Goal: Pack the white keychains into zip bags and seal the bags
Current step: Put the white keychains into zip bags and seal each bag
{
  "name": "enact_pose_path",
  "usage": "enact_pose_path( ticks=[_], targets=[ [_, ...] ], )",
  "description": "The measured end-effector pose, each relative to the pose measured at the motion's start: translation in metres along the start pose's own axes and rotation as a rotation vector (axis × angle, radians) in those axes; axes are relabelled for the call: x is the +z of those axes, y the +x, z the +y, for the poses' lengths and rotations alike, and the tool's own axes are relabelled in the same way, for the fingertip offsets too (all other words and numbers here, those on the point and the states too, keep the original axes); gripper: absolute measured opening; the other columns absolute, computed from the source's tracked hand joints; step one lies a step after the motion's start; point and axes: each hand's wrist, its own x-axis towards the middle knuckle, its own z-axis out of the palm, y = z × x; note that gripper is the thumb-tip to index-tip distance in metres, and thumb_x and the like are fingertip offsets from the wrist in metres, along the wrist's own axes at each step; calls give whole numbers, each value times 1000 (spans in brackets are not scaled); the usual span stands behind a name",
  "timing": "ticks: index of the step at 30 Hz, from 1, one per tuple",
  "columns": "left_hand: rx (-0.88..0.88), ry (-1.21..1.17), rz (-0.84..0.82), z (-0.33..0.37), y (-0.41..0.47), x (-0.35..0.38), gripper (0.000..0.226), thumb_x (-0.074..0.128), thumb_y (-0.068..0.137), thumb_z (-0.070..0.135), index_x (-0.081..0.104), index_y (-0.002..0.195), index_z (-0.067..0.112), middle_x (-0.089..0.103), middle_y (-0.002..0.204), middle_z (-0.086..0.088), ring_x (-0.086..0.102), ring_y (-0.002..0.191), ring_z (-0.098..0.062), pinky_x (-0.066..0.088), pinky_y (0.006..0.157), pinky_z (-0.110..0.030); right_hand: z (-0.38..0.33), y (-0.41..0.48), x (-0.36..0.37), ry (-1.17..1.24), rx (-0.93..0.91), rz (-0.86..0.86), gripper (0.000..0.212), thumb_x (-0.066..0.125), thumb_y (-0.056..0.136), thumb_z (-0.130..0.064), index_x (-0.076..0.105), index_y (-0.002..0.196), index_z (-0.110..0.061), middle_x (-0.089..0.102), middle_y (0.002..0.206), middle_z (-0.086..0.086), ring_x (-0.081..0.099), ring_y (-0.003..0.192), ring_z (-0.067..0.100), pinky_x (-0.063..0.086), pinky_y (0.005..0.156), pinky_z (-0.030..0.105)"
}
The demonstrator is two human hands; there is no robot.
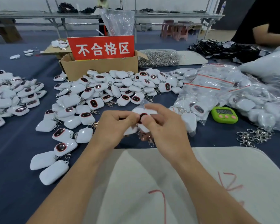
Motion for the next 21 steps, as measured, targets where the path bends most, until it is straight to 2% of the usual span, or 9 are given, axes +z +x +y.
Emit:
enact_pose_path(
  ticks=[3,5,8,10,12,14,17,19,21],
  targets=[
    [-19,-43,135,1,9,0,1,83,79,31,83,80,32,78,77,7,70,73,-4,53,65,-23,0,3,0,51,88,-4,15,64,98,-13,73,96,-25,79,84,0,76,62,24,64,73,52],
    [-38,-77,295,1,16,0,5,83,79,31,81,76,35,75,70,10,64,63,1,49,59,-18,2,6,0,121,137,18,17,63,98,-9,72,93,-24,78,82,0,77,64,26,64,76,56],
    [-118,332,320,-8,20,-2,13,72,85,41,75,73,46,70,66,18,62,67,4,44,59,-24,5,11,0,330,179,31,14,60,99,-3,66,98,-15,77,81,4,78,69,30,65,70,47],
    [-151,648,313,-9,17,2,17,66,86,45,73,71,42,66,59,24,63,70,0,40,60,-25,6,13,1,419,199,24,13,58,100,-1,63,100,-13,77,84,12,78,72,32,64,68,41],
    [-79,755,440,-6,15,6,17,64,88,49,70,74,42,64,64,26,60,75,-5,35,62,-27,8,14,3,458,217,14,13,56,100,0,61,102,-12,76,89,19,77,73,33,63,67,39],
    [45,577,530,-2,11,12,17,62,88,48,73,77,41,65,66,23,58,70,-6,37,64,-28,9,14,5,452,232,13,15,57,100,1,62,105,-12,76,90,20,77,74,33,63,68,40],
    [113,57,339,11,1,27,14,65,84,42,78,80,41,71,67,13,63,65,-3,52,66,-30,10,13,4,393,209,4,19,59,97,1,71,102,-12,78,89,17,77,82,32,64,78,45],
    [100,-40,253,16,-4,33,17,70,80,36,80,88,47,77,81,15,72,78,-5,61,77,-38,7,12,3,440,205,-19,23,56,97,4,75,95,-10,78,89,19,77,83,30,64,75,40],
    [83,-90,240,16,-3,34,22,73,78,30,81,94,42,78,87,12,75,85,-16,62,80,-49,3,12,1,514,233,-35,25,53,97,8,74,93,-6,77,87,20,76,79,27,63,68,34]
  ],
)
